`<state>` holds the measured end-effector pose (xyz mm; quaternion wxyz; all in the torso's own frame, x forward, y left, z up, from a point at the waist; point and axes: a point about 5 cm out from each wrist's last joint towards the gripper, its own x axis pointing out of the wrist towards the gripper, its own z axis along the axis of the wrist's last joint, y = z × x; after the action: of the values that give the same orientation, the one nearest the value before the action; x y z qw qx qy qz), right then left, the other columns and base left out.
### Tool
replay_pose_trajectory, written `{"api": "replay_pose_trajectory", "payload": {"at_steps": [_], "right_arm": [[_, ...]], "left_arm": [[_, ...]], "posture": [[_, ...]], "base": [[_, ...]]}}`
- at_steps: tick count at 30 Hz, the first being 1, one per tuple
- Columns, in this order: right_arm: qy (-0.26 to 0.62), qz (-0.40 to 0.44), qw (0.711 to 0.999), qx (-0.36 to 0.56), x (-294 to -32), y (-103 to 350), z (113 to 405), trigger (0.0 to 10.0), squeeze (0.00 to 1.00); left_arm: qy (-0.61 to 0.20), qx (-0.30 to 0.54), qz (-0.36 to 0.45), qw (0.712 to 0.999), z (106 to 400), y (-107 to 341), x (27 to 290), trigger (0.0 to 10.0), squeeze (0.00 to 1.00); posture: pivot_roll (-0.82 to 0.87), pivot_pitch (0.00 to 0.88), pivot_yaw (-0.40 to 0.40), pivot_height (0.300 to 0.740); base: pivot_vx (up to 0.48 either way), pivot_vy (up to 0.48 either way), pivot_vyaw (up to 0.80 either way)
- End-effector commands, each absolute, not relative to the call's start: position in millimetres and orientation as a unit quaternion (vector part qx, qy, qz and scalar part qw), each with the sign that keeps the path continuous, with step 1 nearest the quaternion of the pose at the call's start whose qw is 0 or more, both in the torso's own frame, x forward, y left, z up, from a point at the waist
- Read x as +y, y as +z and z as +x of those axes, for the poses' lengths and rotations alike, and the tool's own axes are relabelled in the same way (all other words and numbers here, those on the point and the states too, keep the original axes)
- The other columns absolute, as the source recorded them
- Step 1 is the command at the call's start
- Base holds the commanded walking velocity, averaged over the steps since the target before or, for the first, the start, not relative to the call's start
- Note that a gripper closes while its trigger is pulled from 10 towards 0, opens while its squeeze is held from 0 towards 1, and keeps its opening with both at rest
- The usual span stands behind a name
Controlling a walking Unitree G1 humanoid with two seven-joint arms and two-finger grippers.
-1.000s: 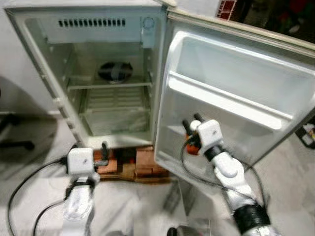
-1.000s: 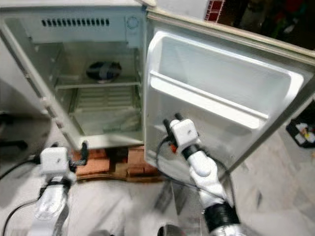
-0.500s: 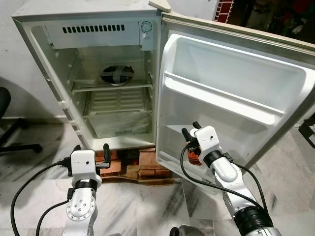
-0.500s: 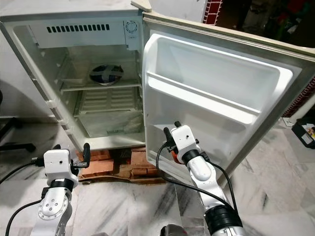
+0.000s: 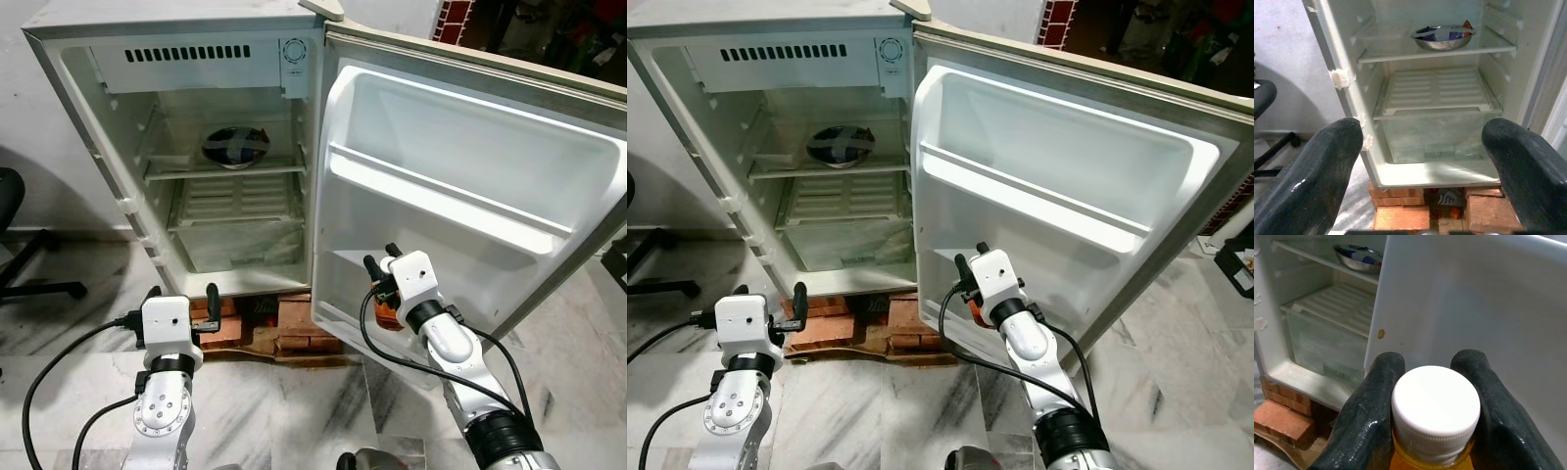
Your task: Restocking fridge
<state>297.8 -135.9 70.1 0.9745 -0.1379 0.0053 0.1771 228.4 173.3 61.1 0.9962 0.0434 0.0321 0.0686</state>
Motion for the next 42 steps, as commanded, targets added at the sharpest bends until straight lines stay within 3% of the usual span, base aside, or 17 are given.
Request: {"api": "replay_pose_trajectory", "payload": {"at_steps": [1,12,42], "right_arm": [[0.170,-0.137,0.976,0.001,-138,73,301,10.0,0.00],[0.173,-0.135,0.976,-0.003,-137,74,301,10.0,0.00],[0.191,-0.119,0.974,-0.027,-126,79,304,10.0,0.00]], "left_arm": [[0.071,0.045,0.052,0.995,228,57,176,10.0,0.00],[0.074,0.043,0.055,0.995,230,58,178,10.0,0.00],[0.071,0.036,0.050,0.996,230,59,177,10.0,0.00]], "posture": [[-0.01,0.066,0.011,0.690],[-0.01,0.066,0.013,0.619],[-0.01,0.065,0.016,0.619]], "base": [[0.000,0.000,0.00],[0.000,0.000,0.00],[0.017,0.000,0.00]]}}
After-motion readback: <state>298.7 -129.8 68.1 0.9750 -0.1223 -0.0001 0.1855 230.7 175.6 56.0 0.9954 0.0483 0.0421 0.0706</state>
